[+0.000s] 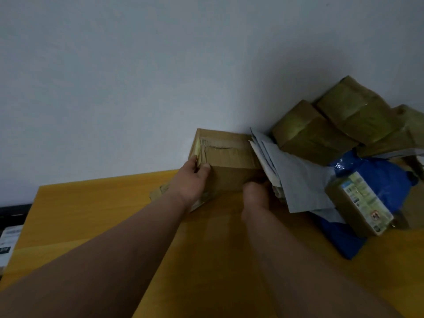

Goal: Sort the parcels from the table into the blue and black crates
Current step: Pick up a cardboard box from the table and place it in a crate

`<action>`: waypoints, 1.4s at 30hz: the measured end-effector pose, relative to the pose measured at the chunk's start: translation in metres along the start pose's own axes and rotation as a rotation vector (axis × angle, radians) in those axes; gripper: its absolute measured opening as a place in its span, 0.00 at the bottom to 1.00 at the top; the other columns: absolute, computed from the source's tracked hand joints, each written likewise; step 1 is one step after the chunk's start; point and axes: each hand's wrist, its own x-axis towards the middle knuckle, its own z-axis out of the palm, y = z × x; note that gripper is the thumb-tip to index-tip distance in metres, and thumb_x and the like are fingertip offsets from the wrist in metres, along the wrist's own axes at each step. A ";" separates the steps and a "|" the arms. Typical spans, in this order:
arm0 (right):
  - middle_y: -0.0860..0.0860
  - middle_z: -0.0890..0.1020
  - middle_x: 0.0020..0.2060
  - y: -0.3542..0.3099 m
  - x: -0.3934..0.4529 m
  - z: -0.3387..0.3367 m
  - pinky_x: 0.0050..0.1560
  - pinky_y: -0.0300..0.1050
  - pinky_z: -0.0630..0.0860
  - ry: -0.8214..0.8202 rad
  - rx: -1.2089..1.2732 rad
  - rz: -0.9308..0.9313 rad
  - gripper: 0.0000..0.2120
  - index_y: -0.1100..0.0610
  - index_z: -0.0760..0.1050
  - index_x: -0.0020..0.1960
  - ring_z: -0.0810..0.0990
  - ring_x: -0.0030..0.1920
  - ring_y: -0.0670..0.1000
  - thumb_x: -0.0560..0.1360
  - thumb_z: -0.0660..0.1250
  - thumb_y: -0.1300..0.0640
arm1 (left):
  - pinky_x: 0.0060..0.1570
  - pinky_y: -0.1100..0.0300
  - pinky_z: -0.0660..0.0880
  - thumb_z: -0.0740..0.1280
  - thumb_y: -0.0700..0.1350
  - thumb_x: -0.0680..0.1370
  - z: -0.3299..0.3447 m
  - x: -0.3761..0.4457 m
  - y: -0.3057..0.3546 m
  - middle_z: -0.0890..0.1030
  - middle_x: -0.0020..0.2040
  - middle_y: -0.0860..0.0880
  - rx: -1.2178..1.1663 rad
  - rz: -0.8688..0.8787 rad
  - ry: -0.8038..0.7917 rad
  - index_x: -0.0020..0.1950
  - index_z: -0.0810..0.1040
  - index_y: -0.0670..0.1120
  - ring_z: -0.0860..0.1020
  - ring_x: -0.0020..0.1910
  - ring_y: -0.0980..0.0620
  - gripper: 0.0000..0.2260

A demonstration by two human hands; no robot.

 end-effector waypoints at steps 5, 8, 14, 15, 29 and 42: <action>0.54 0.73 0.68 0.004 -0.010 0.006 0.65 0.47 0.70 -0.036 0.465 0.066 0.23 0.52 0.62 0.75 0.72 0.67 0.58 0.81 0.59 0.61 | 0.70 0.44 0.64 0.59 0.66 0.77 -0.008 -0.012 -0.004 0.67 0.74 0.48 -0.055 -0.011 0.028 0.77 0.62 0.52 0.66 0.72 0.44 0.32; 0.57 0.72 0.67 -0.001 -0.023 0.010 0.54 0.50 0.76 0.009 0.802 -0.007 0.31 0.50 0.56 0.77 0.75 0.62 0.61 0.77 0.60 0.65 | 0.69 0.48 0.65 0.57 0.64 0.79 -0.015 -0.019 -0.005 0.70 0.73 0.47 0.012 -0.002 0.011 0.75 0.65 0.50 0.68 0.71 0.44 0.29; 0.51 0.75 0.64 -0.012 -0.075 0.042 0.54 0.51 0.71 -0.259 1.029 0.000 0.26 0.43 0.59 0.74 0.75 0.61 0.54 0.77 0.60 0.50 | 0.63 0.55 0.69 0.60 0.56 0.81 -0.029 -0.040 -0.009 0.74 0.68 0.48 0.035 0.005 -0.046 0.71 0.72 0.52 0.72 0.65 0.46 0.19; 0.51 0.76 0.62 -0.012 -0.082 0.049 0.53 0.51 0.72 -0.289 1.045 0.000 0.25 0.45 0.61 0.72 0.77 0.60 0.54 0.77 0.61 0.48 | 0.62 0.57 0.70 0.60 0.54 0.81 -0.031 -0.046 -0.012 0.75 0.68 0.49 0.029 0.019 -0.075 0.71 0.71 0.52 0.74 0.64 0.49 0.18; 0.54 0.72 0.63 -0.012 -0.111 0.037 0.41 0.44 0.72 0.070 0.576 -0.198 0.23 0.54 0.65 0.71 0.75 0.48 0.50 0.77 0.61 0.60 | 0.44 0.62 0.70 0.61 0.48 0.81 -0.078 -0.064 -0.021 0.72 0.69 0.48 0.039 0.148 0.053 0.74 0.65 0.49 0.75 0.49 0.54 0.20; 0.50 0.67 0.71 0.001 -0.082 0.031 0.71 0.64 0.51 0.235 -0.368 -0.689 0.31 0.46 0.57 0.75 0.59 0.73 0.58 0.74 0.63 0.50 | 0.62 0.54 0.69 0.59 0.54 0.81 -0.045 -0.023 -0.003 0.68 0.73 0.46 -0.083 0.084 0.100 0.77 0.61 0.50 0.71 0.66 0.47 0.25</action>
